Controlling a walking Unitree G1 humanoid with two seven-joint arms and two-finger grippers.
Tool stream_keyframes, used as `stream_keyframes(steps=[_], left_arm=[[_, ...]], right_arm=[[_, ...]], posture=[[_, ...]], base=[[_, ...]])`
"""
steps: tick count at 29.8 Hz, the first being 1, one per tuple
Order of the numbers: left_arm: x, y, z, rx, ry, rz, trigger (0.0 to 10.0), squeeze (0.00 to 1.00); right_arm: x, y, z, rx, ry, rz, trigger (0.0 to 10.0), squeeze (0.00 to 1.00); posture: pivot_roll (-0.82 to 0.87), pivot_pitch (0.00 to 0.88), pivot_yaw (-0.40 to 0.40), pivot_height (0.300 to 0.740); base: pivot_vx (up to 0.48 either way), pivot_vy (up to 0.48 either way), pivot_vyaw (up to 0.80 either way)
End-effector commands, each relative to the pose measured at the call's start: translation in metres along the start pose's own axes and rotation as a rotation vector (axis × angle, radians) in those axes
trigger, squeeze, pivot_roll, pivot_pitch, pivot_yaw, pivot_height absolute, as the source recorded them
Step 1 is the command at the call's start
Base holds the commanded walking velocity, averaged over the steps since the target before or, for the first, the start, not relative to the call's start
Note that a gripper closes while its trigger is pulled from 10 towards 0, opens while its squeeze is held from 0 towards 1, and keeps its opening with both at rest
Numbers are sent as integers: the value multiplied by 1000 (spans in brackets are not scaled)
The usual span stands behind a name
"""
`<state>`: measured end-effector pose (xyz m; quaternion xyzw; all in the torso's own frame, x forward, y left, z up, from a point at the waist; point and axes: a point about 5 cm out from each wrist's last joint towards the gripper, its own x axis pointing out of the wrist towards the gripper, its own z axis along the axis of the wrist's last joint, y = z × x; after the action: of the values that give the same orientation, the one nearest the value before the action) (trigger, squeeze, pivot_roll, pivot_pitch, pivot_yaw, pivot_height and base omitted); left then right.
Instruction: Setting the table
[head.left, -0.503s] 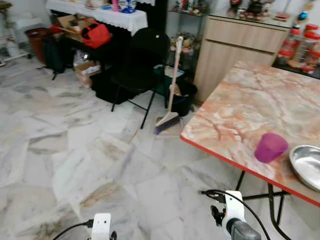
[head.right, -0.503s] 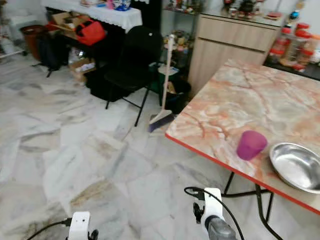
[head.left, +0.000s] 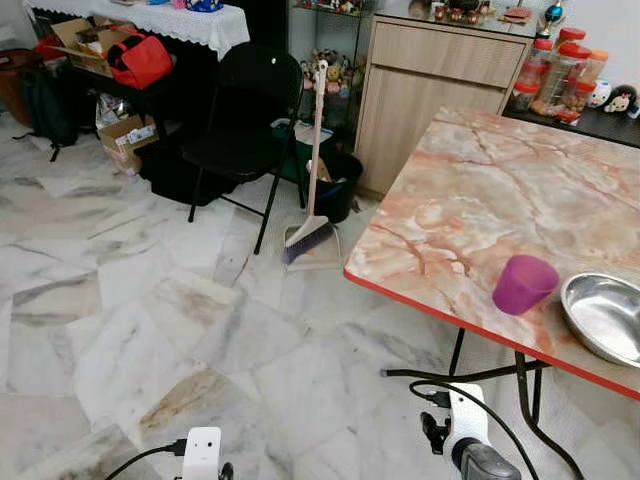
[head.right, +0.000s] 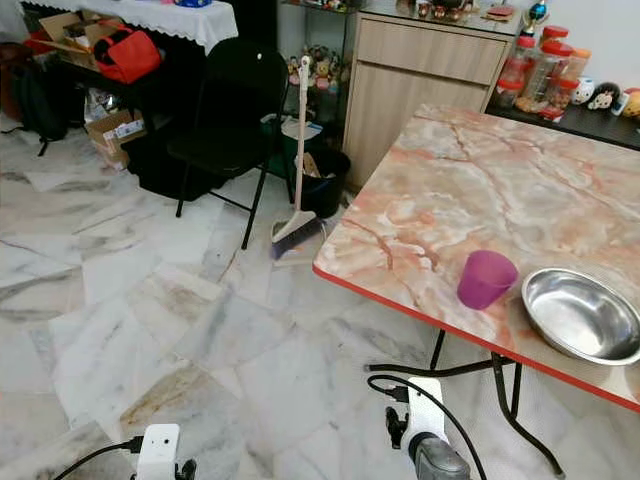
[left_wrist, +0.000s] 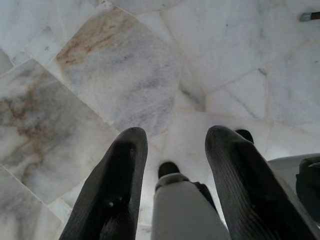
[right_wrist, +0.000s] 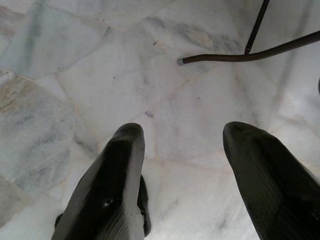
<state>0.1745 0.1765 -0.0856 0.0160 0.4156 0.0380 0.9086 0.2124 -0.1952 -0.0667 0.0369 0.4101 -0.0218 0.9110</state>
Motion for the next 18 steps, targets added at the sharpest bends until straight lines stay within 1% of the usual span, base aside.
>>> stream_keyframes(steps=[1, 4, 6, 18], left_arm=[[0, 0, -2, 19, 5, -7, 10000, 0], [0, 0, -1, 21, 5, -8, 10000, 0], [0, 1, 0, 4, 5, -6, 10000, 0], [1, 2, 2, 13, -6, -11, 10000, 0]], right_arm=[[-1, 0, -3, 22, 0, -7, 10000, 0], [-1, 1, -4, 29, 0, -9, 10000, 0], [-1, 1, -5, 32, 2, -10, 10000, 0], [-1, 1, -7, 49, 3, -21, 10000, 0]], posture=[[16, 0, -29, 719], [14, 0, -26, 719], [14, 0, -24, 719], [17, 0, -19, 719]], base=[[0, -401, -600], [0, -402, -598], [0, 0, -600], [0, 0, -598]])
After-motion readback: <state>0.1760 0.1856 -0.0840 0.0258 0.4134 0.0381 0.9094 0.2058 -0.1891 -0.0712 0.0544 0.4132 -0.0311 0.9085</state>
